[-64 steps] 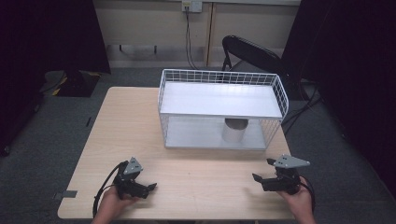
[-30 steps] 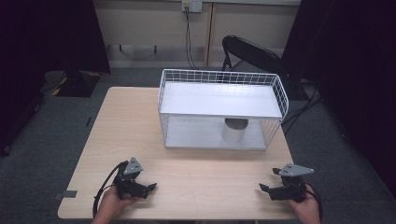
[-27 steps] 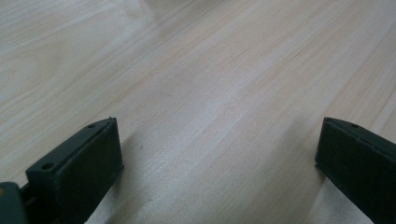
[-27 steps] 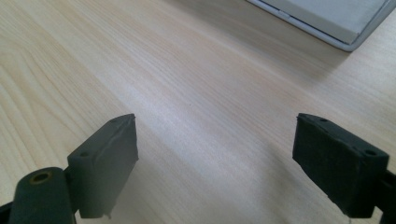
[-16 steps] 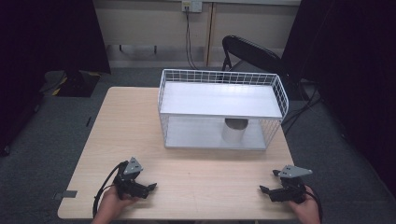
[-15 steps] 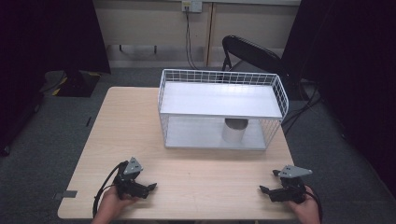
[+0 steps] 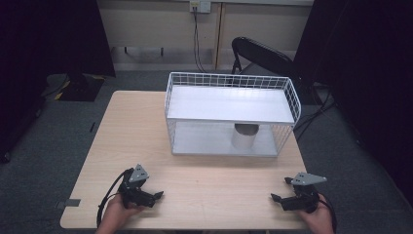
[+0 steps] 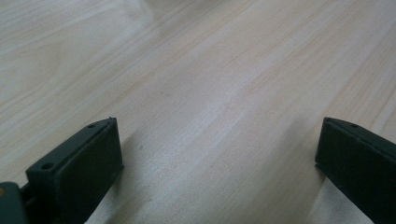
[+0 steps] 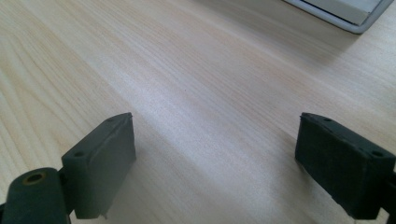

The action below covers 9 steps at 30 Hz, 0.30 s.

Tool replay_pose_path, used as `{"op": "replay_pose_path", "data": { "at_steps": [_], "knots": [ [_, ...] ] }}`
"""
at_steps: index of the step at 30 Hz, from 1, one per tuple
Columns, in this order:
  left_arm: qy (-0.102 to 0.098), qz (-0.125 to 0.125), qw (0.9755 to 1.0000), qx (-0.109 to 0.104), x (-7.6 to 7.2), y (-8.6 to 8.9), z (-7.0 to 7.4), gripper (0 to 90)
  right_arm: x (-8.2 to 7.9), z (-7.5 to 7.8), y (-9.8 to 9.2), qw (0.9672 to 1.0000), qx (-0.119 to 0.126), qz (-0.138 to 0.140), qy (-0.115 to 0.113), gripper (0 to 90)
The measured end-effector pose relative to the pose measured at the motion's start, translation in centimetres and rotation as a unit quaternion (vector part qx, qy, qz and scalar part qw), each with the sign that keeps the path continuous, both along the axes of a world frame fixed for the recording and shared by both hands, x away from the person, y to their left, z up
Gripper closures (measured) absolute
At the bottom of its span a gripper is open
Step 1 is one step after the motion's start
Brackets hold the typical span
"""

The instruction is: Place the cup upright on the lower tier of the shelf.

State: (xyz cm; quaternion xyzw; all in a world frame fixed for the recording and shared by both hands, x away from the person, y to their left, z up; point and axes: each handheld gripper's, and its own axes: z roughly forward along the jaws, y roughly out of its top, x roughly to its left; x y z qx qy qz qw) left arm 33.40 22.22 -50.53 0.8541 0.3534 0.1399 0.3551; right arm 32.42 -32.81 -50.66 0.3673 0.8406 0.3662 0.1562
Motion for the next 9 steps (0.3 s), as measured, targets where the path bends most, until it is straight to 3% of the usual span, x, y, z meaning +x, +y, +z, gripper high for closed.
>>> {"op": "replay_pose_path", "data": {
  "at_steps": [9],
  "knots": [
    [0.000,0.002,1.0000,0.001,-0.10,0.02,0.02,0.0,0.01,0.00,0.03,1.0000,0.000,-0.001,-0.001,11.4]
  ]
}}
